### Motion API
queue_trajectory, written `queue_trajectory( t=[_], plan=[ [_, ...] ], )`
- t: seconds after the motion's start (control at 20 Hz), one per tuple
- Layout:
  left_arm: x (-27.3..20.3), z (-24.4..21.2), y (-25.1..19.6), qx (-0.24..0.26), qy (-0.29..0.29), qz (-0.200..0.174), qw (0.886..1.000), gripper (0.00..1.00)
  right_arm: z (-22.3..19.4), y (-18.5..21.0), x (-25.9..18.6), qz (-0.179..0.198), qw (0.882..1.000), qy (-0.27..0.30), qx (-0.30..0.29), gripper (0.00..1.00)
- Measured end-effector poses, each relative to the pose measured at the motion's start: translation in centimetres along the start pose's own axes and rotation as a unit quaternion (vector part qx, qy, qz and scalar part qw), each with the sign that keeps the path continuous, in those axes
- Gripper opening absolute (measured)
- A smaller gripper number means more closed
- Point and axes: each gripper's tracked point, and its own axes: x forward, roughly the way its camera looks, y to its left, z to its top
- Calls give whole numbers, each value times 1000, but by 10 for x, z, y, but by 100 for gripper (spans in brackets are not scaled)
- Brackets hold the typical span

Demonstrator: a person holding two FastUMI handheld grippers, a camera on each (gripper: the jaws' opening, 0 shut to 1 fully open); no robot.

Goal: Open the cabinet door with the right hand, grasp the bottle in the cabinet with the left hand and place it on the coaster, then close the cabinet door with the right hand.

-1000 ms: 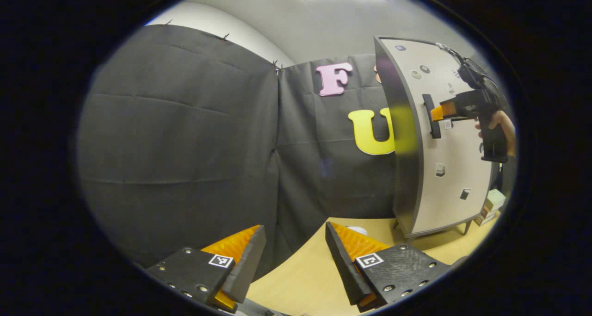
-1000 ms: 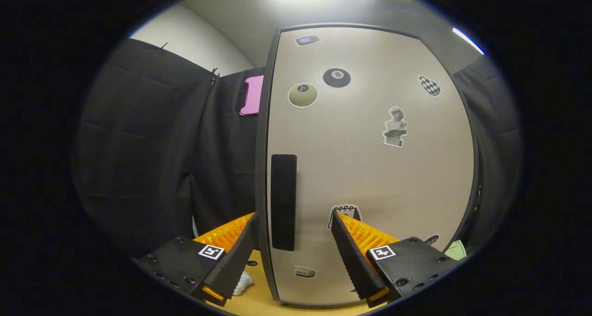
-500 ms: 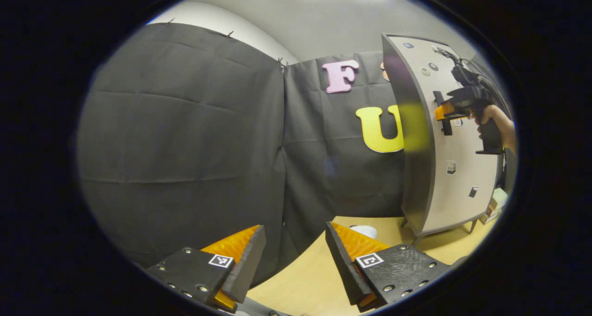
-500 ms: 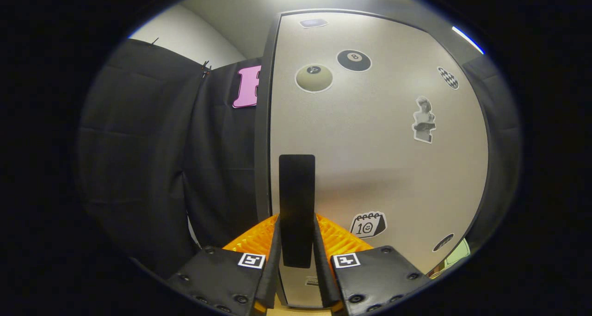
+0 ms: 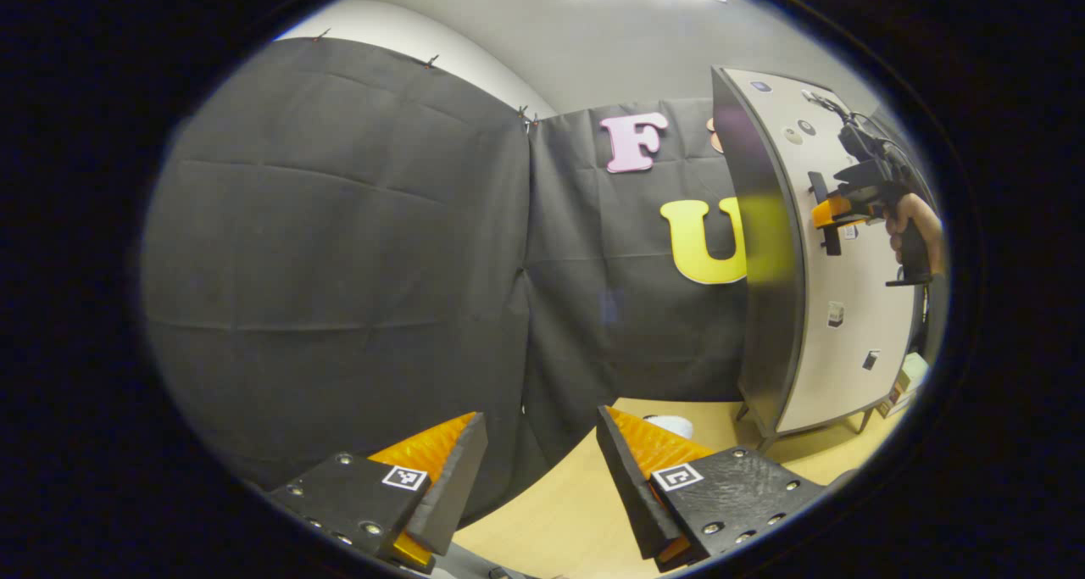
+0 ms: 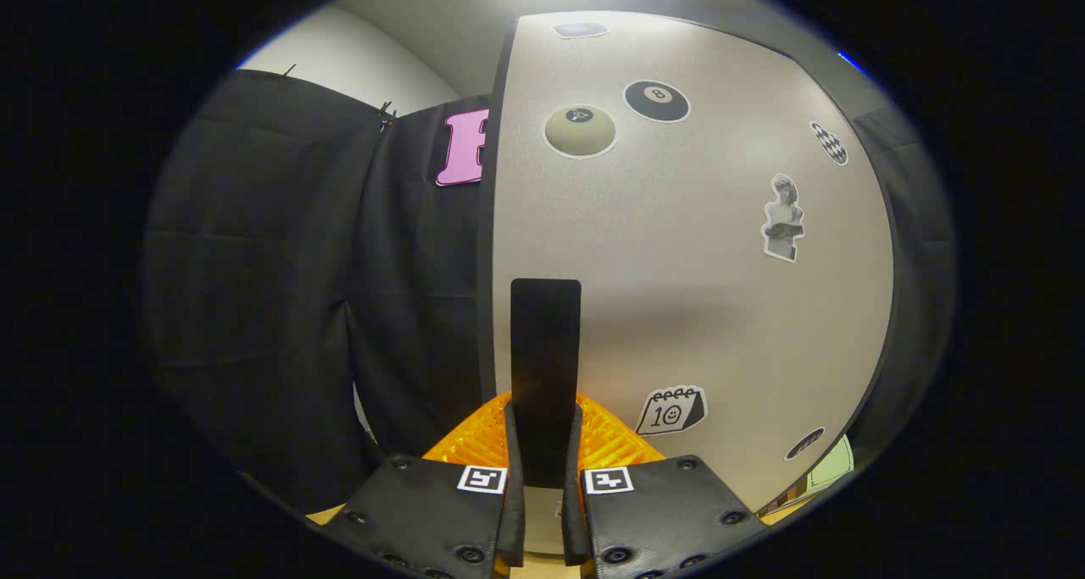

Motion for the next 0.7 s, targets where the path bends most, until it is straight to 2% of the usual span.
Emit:
queue_trajectory(
  t=[0.3, 0.7],
  plan=[
    [-17, 29, -39, -1, -24, -28, 999, 79, 1, 4, -31, 58, 998, 3, 9, 19],
    [-59, 51, -87, 12, -37, -57, 998, 79, -2, -3, -53, 109, 994, 20, 18, 19]
  ],
)
